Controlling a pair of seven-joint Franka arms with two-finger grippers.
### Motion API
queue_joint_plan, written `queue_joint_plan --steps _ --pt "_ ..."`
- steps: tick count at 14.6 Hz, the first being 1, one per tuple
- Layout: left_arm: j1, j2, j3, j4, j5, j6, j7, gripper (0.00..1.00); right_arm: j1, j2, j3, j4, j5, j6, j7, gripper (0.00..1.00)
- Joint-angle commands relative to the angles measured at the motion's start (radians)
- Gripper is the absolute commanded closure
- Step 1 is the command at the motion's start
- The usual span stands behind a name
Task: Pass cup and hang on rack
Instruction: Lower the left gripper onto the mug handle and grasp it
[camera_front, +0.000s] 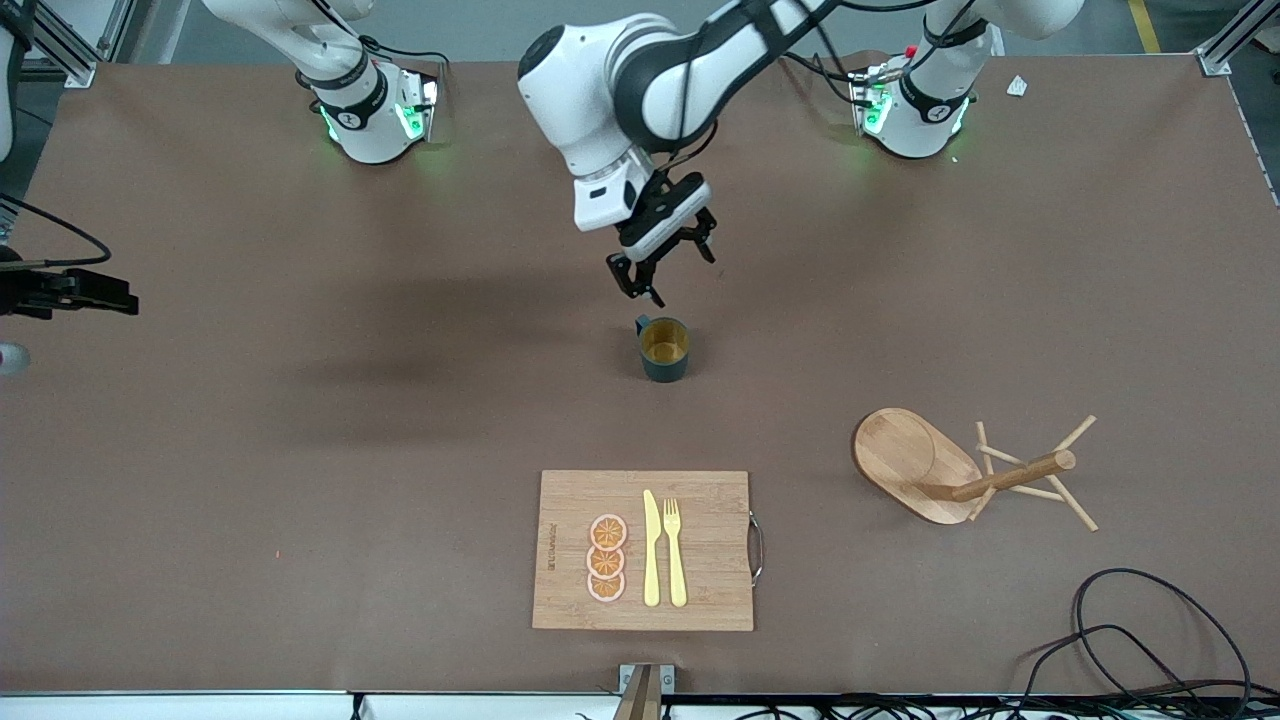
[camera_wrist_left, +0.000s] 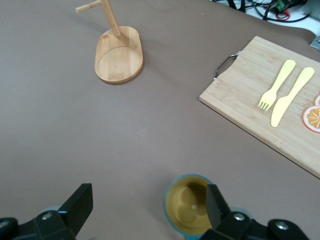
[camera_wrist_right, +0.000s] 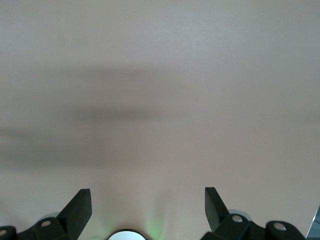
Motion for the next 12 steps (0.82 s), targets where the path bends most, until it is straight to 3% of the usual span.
queue_joint_plan --steps 1,5,12 --pt "-0.094 0.161 0.032 0.127 0.11 -0.017 -0.116 0.0 -0.025 -0.002 0.015 0.007 0.003 -0.005 -0.004 0.0" --pt "-0.261 0.303 0.188 0.187 0.149 0.006 -0.164 0.0 -0.021 -0.005 0.017 0.005 -0.008 -0.003 -0.005 0.0" --pt "-0.309 0.399 0.247 0.191 0.187 0.08 -0.253 0.0 -0.021 -0.033 0.021 -0.004 0.003 0.003 0.011 0.0"
